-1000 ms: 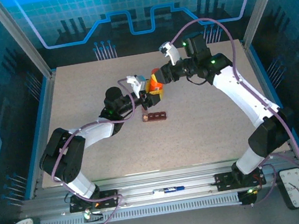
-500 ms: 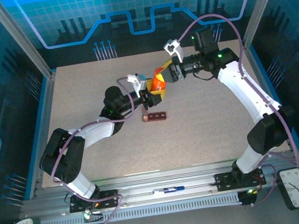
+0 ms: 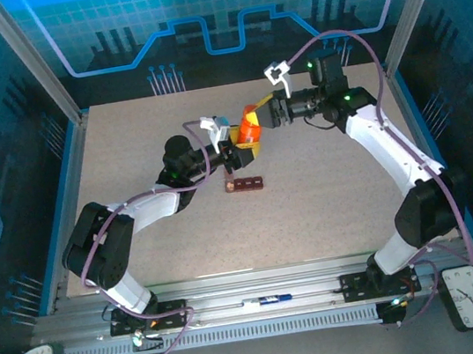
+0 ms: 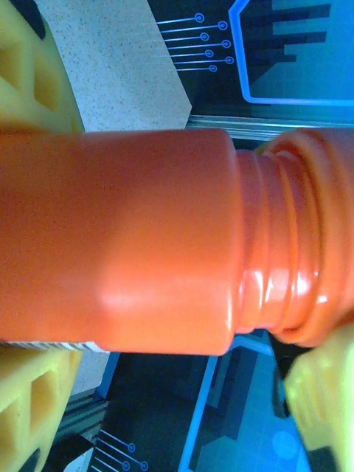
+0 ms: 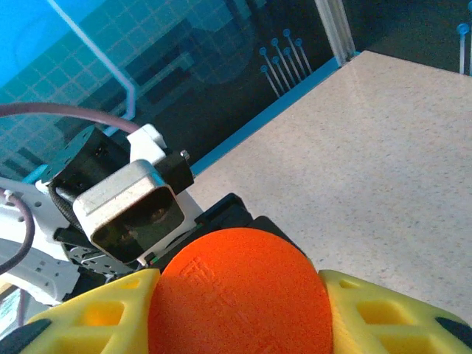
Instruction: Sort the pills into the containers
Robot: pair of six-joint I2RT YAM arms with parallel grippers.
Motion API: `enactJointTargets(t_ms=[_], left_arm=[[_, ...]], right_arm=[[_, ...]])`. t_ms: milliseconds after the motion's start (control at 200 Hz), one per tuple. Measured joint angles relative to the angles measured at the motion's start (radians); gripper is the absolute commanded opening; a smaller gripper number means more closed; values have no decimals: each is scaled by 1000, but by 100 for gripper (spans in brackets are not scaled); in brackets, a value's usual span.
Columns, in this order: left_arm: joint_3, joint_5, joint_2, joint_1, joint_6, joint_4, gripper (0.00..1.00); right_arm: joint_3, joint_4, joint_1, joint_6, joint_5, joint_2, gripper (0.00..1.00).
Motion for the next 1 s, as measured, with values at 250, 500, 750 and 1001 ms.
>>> enactJointTargets(t_ms=[250, 500, 750, 1001], left_arm=[[0, -1, 0, 0, 23, -4, 16], [0, -2, -1, 0, 48, -23, 16], [1, -1, -1, 0, 50, -40, 16], [1, -2, -1, 0, 53, -59, 16]], right_arm=[[-16, 36, 0, 41, 103, -40, 27], [-90, 77, 16, 91, 172, -75, 27], [-106, 92, 47, 95, 195, -76, 27], [-117, 107, 58, 93, 205, -78, 27]])
